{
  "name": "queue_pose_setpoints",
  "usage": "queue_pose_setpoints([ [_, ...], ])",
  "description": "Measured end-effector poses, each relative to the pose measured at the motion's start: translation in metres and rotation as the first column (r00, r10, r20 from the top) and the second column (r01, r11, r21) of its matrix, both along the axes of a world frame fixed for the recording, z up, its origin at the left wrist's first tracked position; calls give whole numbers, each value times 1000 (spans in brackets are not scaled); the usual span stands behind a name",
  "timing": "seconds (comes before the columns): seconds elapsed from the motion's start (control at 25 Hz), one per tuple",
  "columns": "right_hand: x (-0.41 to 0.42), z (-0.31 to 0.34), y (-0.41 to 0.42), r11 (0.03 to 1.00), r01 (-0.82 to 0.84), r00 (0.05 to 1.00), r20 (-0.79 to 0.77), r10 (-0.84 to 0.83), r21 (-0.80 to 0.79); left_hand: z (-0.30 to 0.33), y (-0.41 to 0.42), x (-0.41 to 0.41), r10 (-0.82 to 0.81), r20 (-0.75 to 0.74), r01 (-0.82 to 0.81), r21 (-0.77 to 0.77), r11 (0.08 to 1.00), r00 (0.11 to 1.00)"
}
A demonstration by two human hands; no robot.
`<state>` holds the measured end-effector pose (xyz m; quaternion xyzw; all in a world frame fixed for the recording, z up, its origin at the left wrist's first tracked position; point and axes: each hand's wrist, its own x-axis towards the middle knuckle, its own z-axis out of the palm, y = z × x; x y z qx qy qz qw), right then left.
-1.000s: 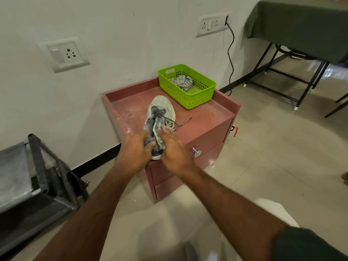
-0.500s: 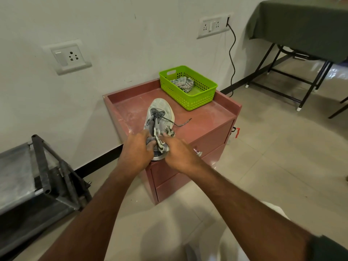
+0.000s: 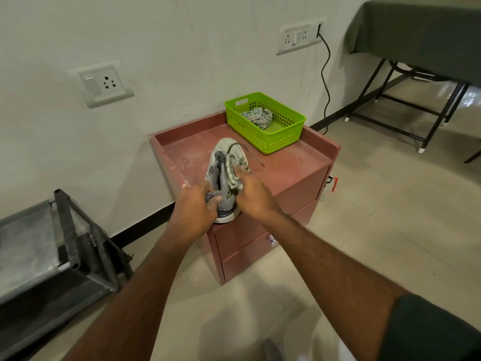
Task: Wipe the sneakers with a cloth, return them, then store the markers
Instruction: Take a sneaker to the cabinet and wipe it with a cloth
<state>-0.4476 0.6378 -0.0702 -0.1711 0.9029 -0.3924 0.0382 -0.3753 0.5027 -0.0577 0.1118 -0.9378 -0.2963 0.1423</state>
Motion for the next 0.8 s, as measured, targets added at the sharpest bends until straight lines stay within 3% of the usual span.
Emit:
queue_pose_setpoints([
  [0.08, 10, -1, -4, 990, -127, 992, 27, 125, 58, 1, 1, 0, -1, -11, 1, 3, 1000, 1000],
  [0.32, 46, -7, 19, 982, -171, 985, -1, 171, 79, 3, 0, 0, -6, -18, 7, 90, 996, 1000],
  [0.44, 24, -10, 21, 976, -14, 998, -59, 28, 216, 4, -2, 3, -3, 9, 2, 92, 996, 1000],
  [0.56, -4, -5, 29, 977, 210, 971, 110, -212, 26, 3, -2, 4, -5, 22, 3, 73, 997, 1000],
  [0.64, -13, 3, 31, 950, 295, 955, 52, -291, -100, 0, -6, 1, 2, 28, -4, 53, 999, 1000],
  [0.72, -6, 7, 27, 974, 191, 975, -93, -203, -125, -4, -7, -2, -3, 35, 1, 61, 998, 999],
  [0.8, 10, 0, 14, 999, -3, 993, -122, -2, -43, -4, -5, -2, -7, 28, 6, 58, 998, 1000],
])
